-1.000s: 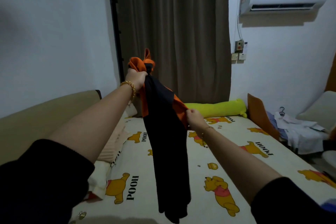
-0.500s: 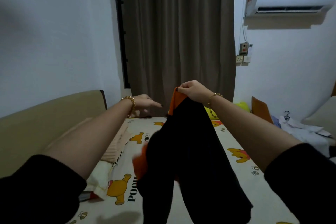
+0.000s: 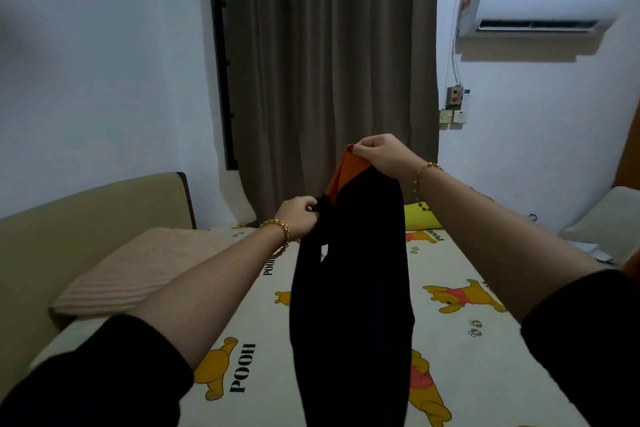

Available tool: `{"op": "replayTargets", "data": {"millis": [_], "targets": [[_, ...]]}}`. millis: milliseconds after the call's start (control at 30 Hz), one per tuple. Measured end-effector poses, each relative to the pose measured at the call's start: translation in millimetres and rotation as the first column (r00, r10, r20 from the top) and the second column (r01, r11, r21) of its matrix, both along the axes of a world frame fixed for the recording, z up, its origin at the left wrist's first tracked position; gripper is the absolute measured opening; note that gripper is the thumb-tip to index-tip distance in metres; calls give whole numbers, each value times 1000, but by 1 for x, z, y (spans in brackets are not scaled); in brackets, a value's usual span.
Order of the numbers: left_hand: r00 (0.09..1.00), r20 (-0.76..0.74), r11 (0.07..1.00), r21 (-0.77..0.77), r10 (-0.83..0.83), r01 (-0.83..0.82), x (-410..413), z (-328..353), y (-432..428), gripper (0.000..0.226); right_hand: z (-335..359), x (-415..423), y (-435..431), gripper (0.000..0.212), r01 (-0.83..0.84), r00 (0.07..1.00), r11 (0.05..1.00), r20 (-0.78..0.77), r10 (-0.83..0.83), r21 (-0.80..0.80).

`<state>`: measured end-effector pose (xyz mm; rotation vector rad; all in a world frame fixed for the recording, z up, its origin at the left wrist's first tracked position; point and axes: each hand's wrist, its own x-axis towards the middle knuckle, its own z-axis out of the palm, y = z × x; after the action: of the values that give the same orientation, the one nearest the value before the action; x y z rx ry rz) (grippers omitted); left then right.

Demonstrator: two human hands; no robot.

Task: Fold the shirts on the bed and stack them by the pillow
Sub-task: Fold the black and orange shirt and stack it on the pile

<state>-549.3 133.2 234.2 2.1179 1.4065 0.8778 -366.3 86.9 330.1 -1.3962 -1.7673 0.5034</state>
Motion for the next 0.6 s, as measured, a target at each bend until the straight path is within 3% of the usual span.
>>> {"op": "replayTargets", "data": {"millis": [167,233,300,367,433,467,500,600], "targets": [[927,313,973,35,207,-229,-10,37,14,22,-5,23,4,25,-48,999,992,-25,45,-116],[926,305,958,109,222,-265,-18,56,18,23,-13,28,11,34,-94,995,978,17,99,-186],[974,162,957,220,157,-191,-25,74,15,21,-24,28,16,33,-113,984,960,104,143,-257],[988,-122,962,266,100,-65,-31,89,7,21,-37,27,23,26,-66,968,959,216,129,-276],[849,-496,930,366,185,11,-36,95,4,39,-53,26,31,30,66,927,982,374,6,-179],[772,-582,900,436,256,29,-36,95,3,46,-60,25,34,31,133,904,985,422,-74,-111],[730,-606,871,491,315,33,-36,94,3,50,-66,24,37,30,187,887,981,439,-145,-53],[732,-541,796,605,413,-2,-32,91,3,39,-80,22,40,21,289,847,955,447,-287,66]]}}
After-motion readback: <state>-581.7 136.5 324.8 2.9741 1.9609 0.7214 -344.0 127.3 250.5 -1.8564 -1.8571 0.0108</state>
